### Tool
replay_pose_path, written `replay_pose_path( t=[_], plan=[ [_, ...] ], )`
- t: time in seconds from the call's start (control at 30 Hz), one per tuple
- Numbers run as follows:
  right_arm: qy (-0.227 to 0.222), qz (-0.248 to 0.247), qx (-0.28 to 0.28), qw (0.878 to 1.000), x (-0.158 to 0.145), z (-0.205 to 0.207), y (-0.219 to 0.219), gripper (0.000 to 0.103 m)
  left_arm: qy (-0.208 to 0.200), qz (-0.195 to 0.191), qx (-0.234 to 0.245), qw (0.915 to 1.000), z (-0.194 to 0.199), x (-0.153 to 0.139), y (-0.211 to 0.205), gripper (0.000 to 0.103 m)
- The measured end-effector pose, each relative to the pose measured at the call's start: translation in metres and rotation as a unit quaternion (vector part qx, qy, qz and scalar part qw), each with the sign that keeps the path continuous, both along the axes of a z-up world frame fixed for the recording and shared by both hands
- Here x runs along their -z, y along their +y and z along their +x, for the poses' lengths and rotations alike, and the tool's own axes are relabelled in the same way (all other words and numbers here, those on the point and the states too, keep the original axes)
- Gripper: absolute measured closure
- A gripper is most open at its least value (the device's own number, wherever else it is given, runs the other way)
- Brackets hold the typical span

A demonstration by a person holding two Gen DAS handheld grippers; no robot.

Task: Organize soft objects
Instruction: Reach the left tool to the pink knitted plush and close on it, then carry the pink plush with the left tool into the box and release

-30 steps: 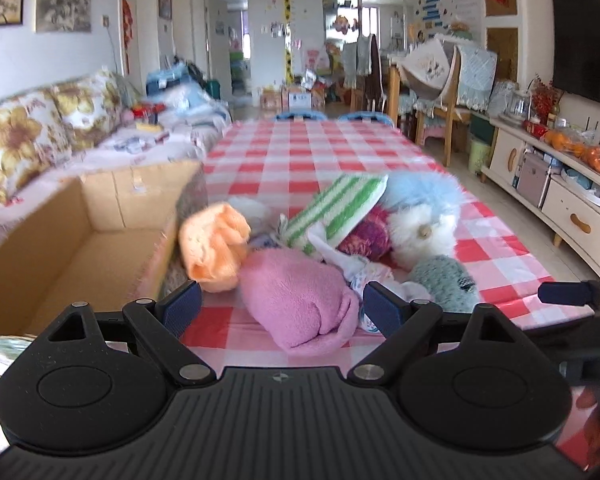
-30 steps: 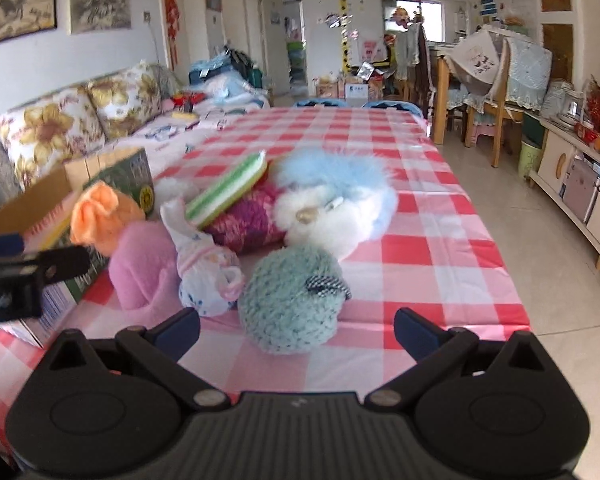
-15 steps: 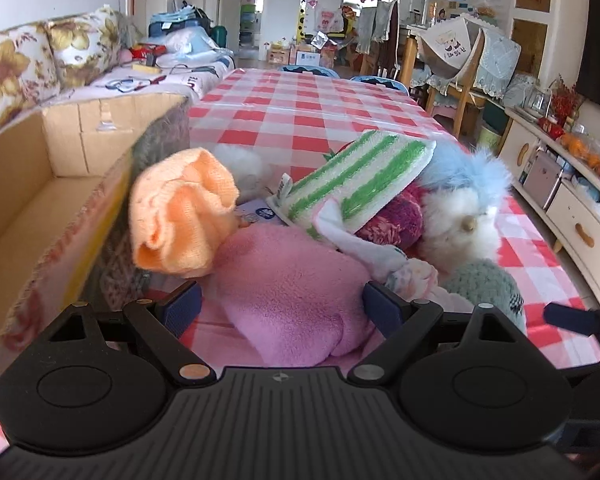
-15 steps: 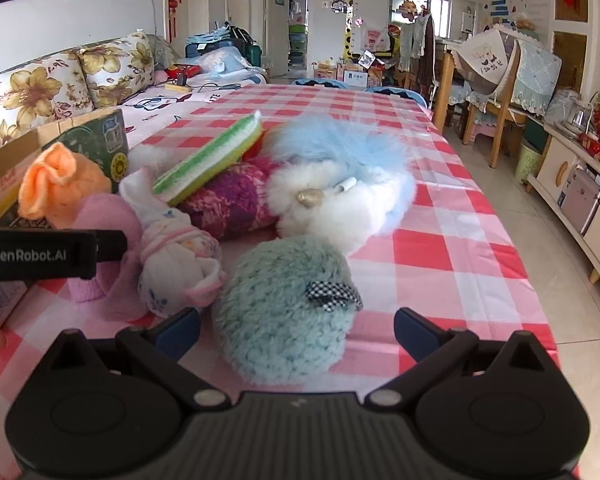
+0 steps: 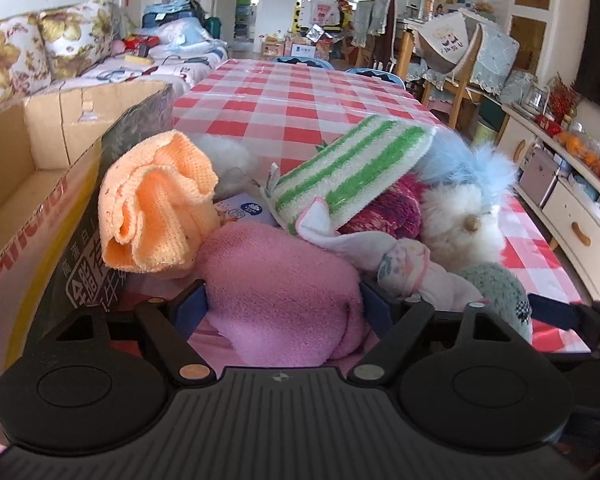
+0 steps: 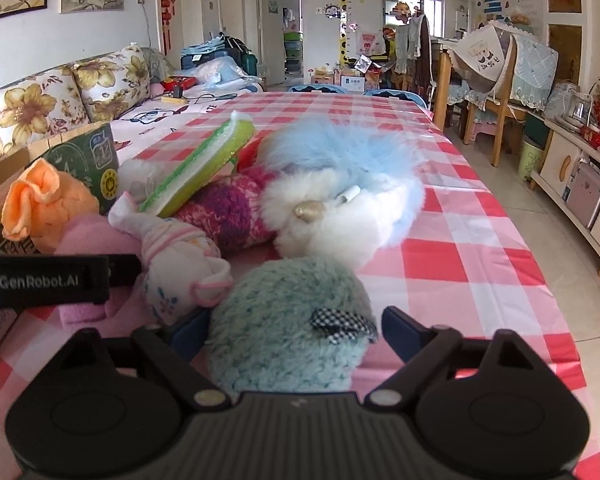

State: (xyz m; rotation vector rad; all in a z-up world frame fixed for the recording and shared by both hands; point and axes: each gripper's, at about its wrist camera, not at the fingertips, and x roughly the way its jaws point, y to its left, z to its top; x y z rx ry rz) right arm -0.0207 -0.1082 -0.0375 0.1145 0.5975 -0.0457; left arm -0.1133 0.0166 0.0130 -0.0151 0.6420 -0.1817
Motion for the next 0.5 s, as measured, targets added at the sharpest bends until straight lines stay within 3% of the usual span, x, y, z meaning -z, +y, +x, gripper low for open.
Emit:
replay_pose_path(
  t=[0.2, 0.5],
  plan=[
    [0.0, 0.021, 0.001, 1.0, -0.002, -0.002, -0.004, 0.026, -0.005, 0.002, 0.006, 1.0, -0.011, -0.005, 0.004, 0.017],
    [0.002, 0.031, 0.019, 0.999, -0.008, -0.012, -0.008, 0.03, -0.019, -0.013, 0.016, 0.9996, -0.004, -0.013, 0.012, 0.02]
  ],
)
